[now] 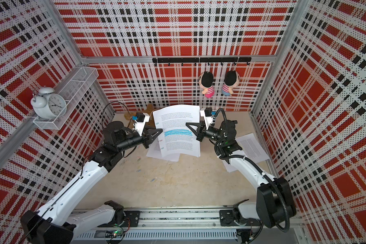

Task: Unclip the paperclips from the documents
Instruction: Remove the paper clip from the document.

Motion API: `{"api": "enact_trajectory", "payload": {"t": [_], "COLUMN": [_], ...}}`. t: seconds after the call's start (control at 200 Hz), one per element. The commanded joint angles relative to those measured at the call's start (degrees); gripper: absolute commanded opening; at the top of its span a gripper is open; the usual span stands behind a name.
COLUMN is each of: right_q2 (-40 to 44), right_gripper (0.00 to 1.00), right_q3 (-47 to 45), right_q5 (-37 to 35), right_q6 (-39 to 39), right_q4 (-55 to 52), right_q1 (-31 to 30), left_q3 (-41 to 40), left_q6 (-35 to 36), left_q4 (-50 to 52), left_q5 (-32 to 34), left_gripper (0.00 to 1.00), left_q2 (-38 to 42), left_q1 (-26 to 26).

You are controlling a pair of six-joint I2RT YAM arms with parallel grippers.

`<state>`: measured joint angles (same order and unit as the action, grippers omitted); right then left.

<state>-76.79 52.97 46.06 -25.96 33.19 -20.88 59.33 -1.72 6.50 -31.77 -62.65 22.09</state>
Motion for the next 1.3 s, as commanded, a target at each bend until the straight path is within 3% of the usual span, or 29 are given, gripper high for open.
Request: {"api": "enact_trajectory", "payload": {"t": [0.0,0.541,0.681,0.942,1.298], "right_q2": [1.74,-0.45,-0.55,0.56,4.84], "right_gripper": [0.00,0.00,0.00,0.00,0.00], "right_q3": [-0.37,0.99,0.99,-0.47,-6.73], "right_q5": [0.39,0.36,0.30,-0.99,-2.46], "right_q6": [1.41,2.78,2.60,1.19,-4.24], "right_q4": [-0.58,-3.48,-3.31,-1.23,6.74], "right_q1": [-0.26,-0.21,-0.12,0.73,6.71], "left_q3": [2.03,2.02,1.21,-0.31,-1.93], "left_q6": [-0.99,-2.41,-2.87,-3.44,-4.18], "left_q4": [-1.05,-2.19,-2.63,-2.90,-2.81], "left_q5": [-1.27,-1.80,-2.37,-2.52,-2.41], "left_gripper": [0.21,0.17,0.00,0.00,0.00], "left_q2": [0.74,0.59,0.69,1.37,2.71], "left_q1": [-0.64,-2.11,-2.40,-2.84,-4.33]}}
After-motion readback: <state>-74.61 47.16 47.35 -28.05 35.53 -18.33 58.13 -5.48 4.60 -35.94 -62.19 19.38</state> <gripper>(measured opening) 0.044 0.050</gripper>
